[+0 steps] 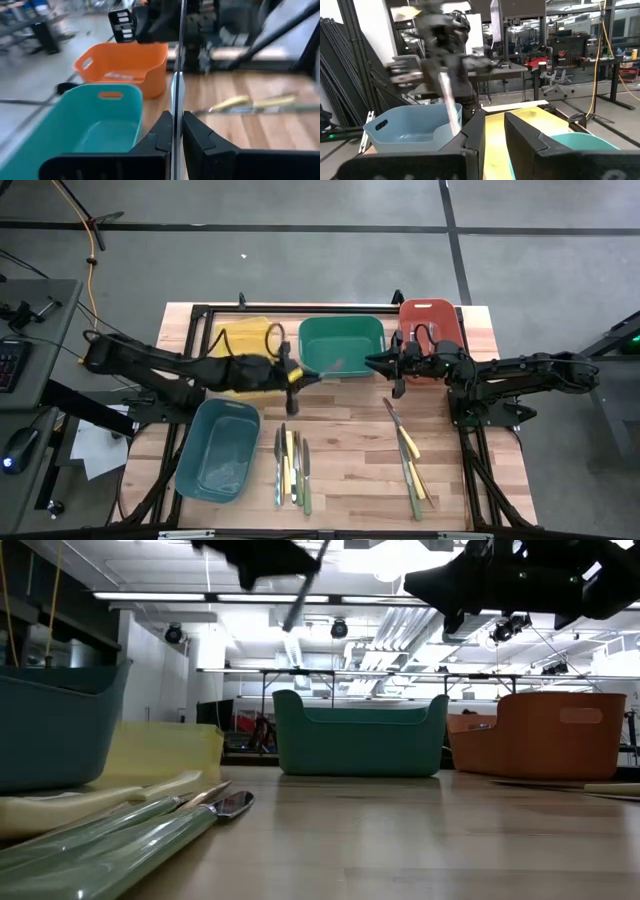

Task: Sort silverware by color (type)
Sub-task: Put the blue patterned knife into the orange bin

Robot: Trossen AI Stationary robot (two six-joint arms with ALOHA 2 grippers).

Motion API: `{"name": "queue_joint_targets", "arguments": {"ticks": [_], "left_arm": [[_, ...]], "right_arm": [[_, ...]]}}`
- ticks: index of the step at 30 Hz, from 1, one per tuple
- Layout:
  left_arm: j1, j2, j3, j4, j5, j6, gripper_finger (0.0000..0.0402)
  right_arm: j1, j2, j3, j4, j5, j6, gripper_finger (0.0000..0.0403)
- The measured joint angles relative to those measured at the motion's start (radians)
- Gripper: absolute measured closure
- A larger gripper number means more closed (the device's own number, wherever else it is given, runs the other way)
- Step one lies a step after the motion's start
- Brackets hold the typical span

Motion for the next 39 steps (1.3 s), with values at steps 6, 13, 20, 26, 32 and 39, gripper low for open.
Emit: {"name": "queue_joint_targets", "arguments": {"ticks": [6,13,20,26,32,39], "left_arm": [[0.184,0.006,-0.225,0.437,0.235,-0.095,0.0397],[0.222,0.098,-0.283,0.602,0.281,-0.12,0.0397],[0.214,0.201,-0.275,0.71,0.289,-0.118,0.0397],[0.217,0.201,-0.275,0.719,0.295,-0.101,0.0395],[0.215,0.201,-0.275,0.724,0.295,-0.1,0.0396],[0.21,0.201,-0.277,0.707,0.291,-0.075,0.0396]], "right_arm": [[0.01,0.016,0.0,0.025,0.002,0.019,0.0345],[0.035,0.176,0.081,0.077,0.105,0.082,0.0322],[0.06,0.375,0.22,0.074,0.105,-0.037,0.0235],[0.06,0.465,0.3,0.075,0.106,-0.07,0.0181],[0.078,0.545,0.371,0.075,0.106,-0.052,0.0179],[0.087,0.55,0.396,0.048,0.106,-0.048,0.0246]]}}
